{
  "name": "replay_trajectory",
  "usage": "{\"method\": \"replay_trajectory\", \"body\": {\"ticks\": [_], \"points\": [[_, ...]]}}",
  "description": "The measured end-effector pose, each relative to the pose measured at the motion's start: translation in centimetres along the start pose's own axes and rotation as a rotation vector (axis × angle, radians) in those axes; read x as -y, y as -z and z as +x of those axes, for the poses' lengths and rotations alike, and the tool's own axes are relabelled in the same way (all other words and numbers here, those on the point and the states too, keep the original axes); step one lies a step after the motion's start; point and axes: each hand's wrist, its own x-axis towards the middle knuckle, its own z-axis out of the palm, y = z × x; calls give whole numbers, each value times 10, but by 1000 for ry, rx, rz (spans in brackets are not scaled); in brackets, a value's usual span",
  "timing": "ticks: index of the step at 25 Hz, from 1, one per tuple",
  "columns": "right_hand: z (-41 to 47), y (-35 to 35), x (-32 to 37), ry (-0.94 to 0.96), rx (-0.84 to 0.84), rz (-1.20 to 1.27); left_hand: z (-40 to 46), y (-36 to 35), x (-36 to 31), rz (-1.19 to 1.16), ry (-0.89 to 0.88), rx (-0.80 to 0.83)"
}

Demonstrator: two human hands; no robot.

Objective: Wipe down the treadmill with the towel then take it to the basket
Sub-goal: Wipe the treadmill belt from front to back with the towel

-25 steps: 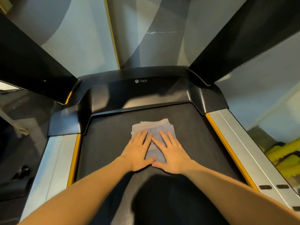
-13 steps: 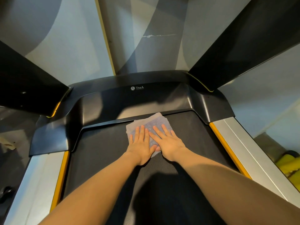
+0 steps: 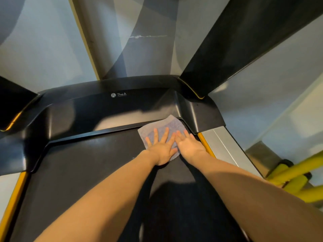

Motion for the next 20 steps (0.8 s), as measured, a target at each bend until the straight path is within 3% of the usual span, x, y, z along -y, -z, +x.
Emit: {"method": "replay_trajectory", "body": {"ticks": [4,20], "points": [[-31,-9,-51,-55,-10,2,12,-11,-54,118,-39,13],[-124,-38,-26,-111,57,-125,-62,-61,-78,239,-168,-11]]}}
